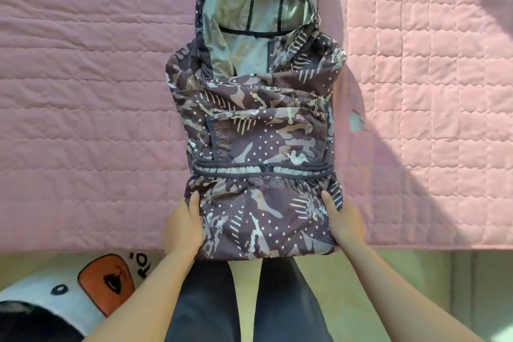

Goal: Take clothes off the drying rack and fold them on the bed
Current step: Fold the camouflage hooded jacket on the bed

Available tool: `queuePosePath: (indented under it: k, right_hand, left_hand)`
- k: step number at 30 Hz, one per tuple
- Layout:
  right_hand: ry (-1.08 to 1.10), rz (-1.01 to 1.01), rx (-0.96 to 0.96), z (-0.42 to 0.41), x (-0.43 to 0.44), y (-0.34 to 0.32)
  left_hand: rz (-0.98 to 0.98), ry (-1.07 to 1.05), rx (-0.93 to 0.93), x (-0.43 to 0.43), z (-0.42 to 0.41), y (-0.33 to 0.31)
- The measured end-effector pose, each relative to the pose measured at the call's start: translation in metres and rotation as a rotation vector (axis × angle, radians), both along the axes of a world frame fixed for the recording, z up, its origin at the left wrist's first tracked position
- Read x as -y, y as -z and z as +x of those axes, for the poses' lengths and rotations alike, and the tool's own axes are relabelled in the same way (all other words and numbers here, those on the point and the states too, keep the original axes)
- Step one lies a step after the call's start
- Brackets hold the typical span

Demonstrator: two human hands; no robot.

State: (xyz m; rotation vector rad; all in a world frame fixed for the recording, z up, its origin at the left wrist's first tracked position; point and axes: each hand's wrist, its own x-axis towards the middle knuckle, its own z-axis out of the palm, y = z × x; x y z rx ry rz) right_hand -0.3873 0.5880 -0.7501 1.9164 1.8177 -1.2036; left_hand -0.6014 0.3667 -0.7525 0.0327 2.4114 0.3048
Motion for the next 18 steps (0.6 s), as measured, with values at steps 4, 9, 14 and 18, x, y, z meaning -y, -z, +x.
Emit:
queuePosePath:
  k: [4, 9, 14, 18]
  right_hand:
    - [0.042, 0.011, -0.058, -0.006, -0.001, 0.001]
    - [0.053, 0.059, -0.174, -0.047, -0.036, -0.003]
    - [-0.061, 0.22, -0.354, -0.113, -0.09, -0.016]
    - [-0.24, 0.419, -0.42, -0.198, -0.143, -0.024]
  left_hand:
    - [0.127, -0.06, 0.055, -0.006, -0.005, 0.001]
    - [0.324, -0.135, -0.031, -0.043, -0.048, 0.002]
    - [0.409, -0.009, -0.354, -0.108, -0.123, -0.005]
    - [0.557, 0.177, -0.473, -0.176, -0.187, -0.016]
